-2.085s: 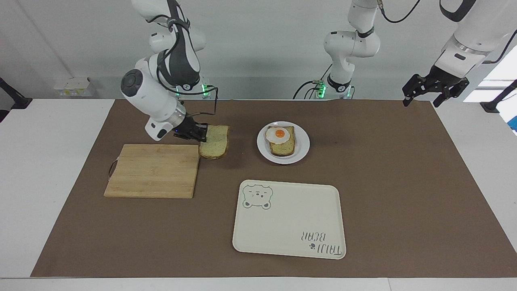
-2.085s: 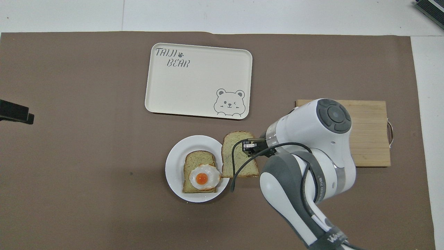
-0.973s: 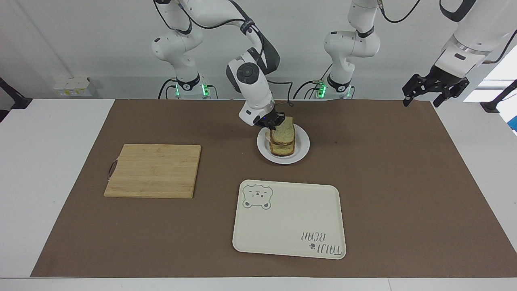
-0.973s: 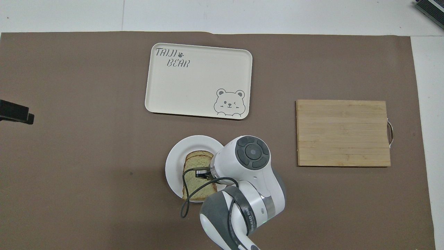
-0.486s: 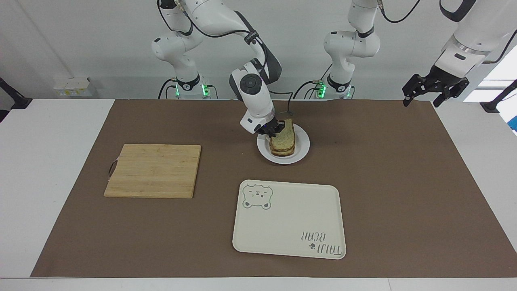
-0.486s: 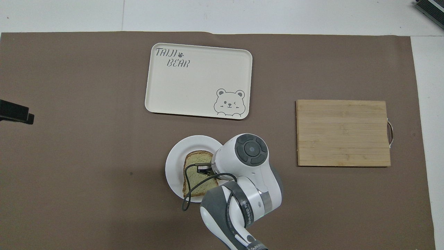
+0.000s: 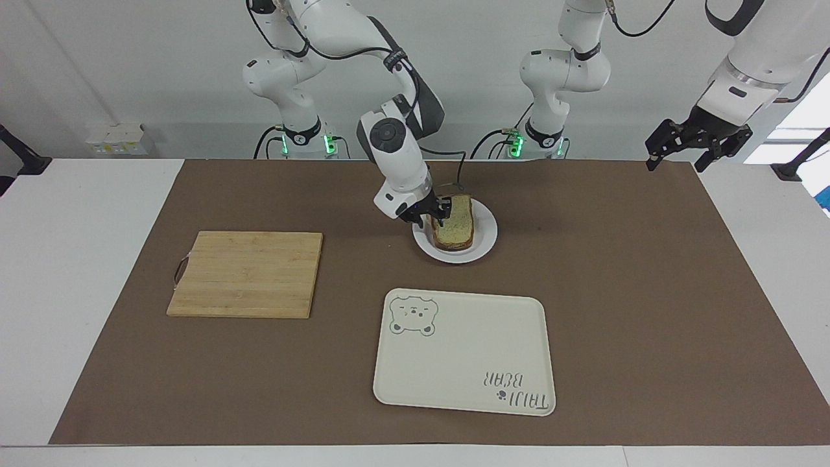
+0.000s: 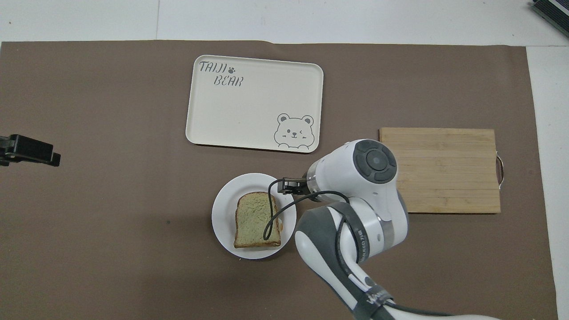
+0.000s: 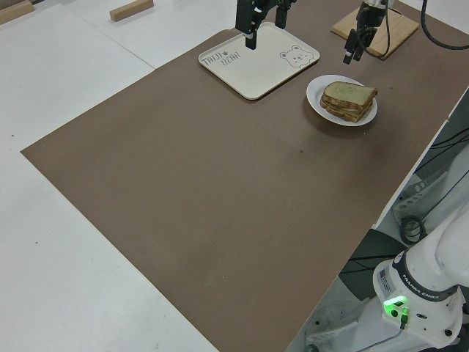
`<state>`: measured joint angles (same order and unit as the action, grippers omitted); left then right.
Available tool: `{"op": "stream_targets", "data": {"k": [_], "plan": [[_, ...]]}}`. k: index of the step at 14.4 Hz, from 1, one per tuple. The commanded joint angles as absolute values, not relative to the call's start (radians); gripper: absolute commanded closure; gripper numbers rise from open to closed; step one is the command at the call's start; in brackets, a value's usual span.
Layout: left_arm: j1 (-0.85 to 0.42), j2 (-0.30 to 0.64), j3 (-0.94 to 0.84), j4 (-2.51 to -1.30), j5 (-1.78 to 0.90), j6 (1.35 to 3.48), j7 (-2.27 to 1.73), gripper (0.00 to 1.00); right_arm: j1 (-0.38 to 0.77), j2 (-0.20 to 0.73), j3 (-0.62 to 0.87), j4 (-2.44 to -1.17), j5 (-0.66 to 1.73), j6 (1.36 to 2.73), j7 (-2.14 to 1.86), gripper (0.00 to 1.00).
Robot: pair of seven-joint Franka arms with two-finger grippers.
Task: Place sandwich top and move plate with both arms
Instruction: 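Lay the bread slice onto the egg and open the right gripper, then grip the plate rim with the left gripper while the right gripper withdraws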
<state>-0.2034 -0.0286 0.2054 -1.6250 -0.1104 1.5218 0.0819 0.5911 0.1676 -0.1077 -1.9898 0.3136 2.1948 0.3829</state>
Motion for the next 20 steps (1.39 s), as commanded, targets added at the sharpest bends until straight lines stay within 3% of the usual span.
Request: {"op": "stream_targets", "data": {"k": [1,4,14,18,20], "plan": [[-0.216,-0.129,0.209,-1.88,-0.217,1.71,0.087,0.0,0.508,0.086,-0.1,-2.003,0.235,2.119,0.342,0.0],[-0.227,-0.153,0.204,-2.077,-0.409,1.888,0.165,0.0,0.45,0.049,-0.101,-2.0,0.129,2.089,0.325,0.0],[-0.317,-0.054,0.206,-2.443,-0.943,2.088,0.621,0.0,0.275,-0.135,-0.103,-1.962,0.072,1.769,0.212,0.0],[-0.391,-0.034,0.204,-2.499,-1.07,2.178,0.655,0.0,0.172,-0.169,-0.103,-1.959,0.025,1.744,0.155,0.0],[-0.44,0.001,0.204,-2.529,-1.168,2.207,0.692,0.33,0.109,-0.172,-0.103,-1.936,0.021,1.72,0.068,0.0]]}}
